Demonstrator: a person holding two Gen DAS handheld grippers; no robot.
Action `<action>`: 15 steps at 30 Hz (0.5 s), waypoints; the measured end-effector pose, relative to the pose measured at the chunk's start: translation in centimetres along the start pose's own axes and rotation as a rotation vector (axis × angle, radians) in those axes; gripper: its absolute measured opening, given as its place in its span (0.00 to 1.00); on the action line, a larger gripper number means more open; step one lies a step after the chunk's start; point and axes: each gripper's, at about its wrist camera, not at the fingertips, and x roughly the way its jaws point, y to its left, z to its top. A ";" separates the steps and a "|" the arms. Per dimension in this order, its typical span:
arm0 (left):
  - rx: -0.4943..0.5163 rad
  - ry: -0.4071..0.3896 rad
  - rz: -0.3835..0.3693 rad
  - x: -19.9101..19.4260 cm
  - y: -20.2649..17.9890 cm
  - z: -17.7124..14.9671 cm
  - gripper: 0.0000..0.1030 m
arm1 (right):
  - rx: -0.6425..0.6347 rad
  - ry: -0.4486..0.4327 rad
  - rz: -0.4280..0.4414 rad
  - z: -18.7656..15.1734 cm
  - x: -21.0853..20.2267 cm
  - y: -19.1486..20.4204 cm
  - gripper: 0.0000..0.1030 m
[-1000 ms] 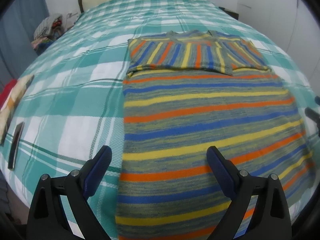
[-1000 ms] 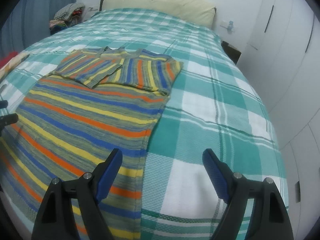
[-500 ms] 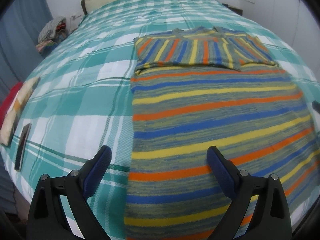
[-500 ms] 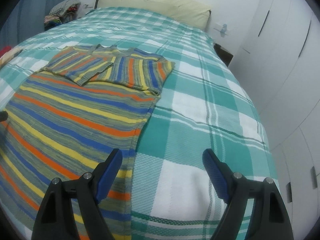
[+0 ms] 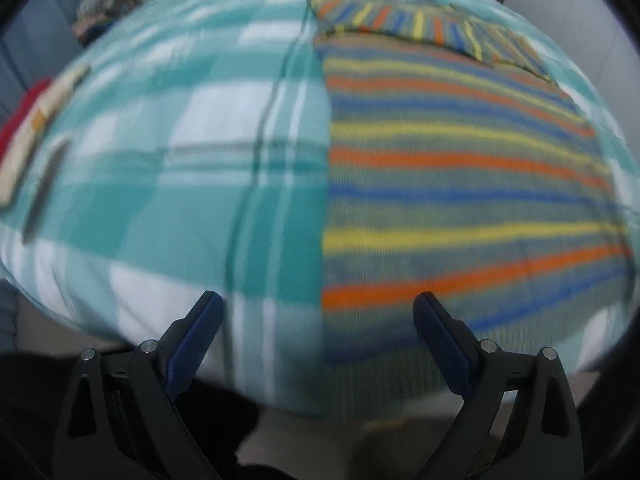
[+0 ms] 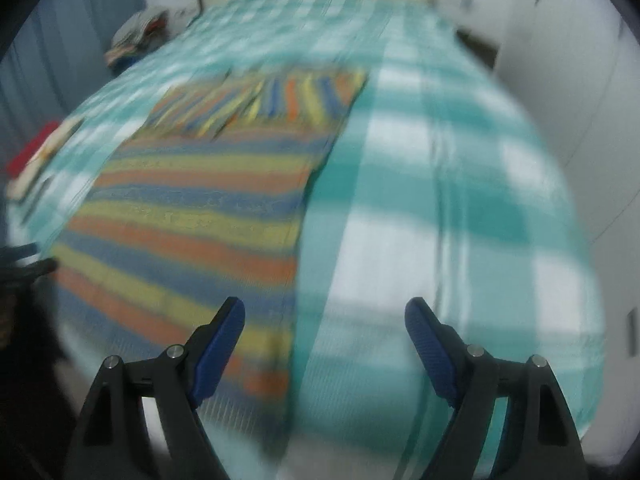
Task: Fold small clothes
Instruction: 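Lower both tools and pinch the hem edge of the sweater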
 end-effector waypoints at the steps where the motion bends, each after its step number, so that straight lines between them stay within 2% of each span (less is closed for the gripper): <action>1: -0.002 0.005 -0.011 0.1 0.0 -0.2 0.94 | 0.023 0.037 0.026 -0.9 0.2 -0.2 0.79; 2: 0.006 0.006 -0.013 0.1 -0.2 -0.2 0.94 | 0.057 0.067 0.058 -1.4 0.5 -0.5 0.79; 4: 0.017 0.011 -0.025 0.1 -0.6 -0.2 0.87 | 0.122 0.092 0.135 -2.0 0.9 -0.9 0.78; 6: 0.017 0.023 -0.058 -0.1 -0.9 -0.4 0.67 | 0.130 0.115 0.174 -2.1 1.9 -0.5 0.70; 7: 0.028 0.037 -0.071 -0.1 -1.3 -0.6 0.63 | 0.112 0.147 0.192 -2.3 2.6 0.0 0.67; 8: 0.041 0.047 -0.072 -0.2 -1.6 -0.7 0.51 | 0.085 0.187 0.203 -2.5 3.3 0.7 0.59; 9: 0.057 0.057 -0.077 -0.2 -1.9 -0.8 0.30 | 0.052 0.216 0.200 -2.8 3.9 1.4 0.52; 10: 0.075 0.073 -0.084 -0.1 -2.3 -1.0 0.17 | 0.041 0.222 0.204 -2.8 3.9 1.8 0.27; 11: 0.084 0.088 -0.090 -0.2 -2.7 -1.1 0.06 | 0.039 0.231 0.226 -2.8 3.9 2.0 0.06; 13: 0.081 0.082 -0.110 -0.9 -2.7 -1.0 0.05 | 0.033 0.234 0.260 -2.5 3.3 2.1 0.05; 15: 0.038 0.085 -0.172 -1.6 -1.9 -0.4 0.04 | 0.037 0.207 0.276 -2.0 2.2 1.8 0.05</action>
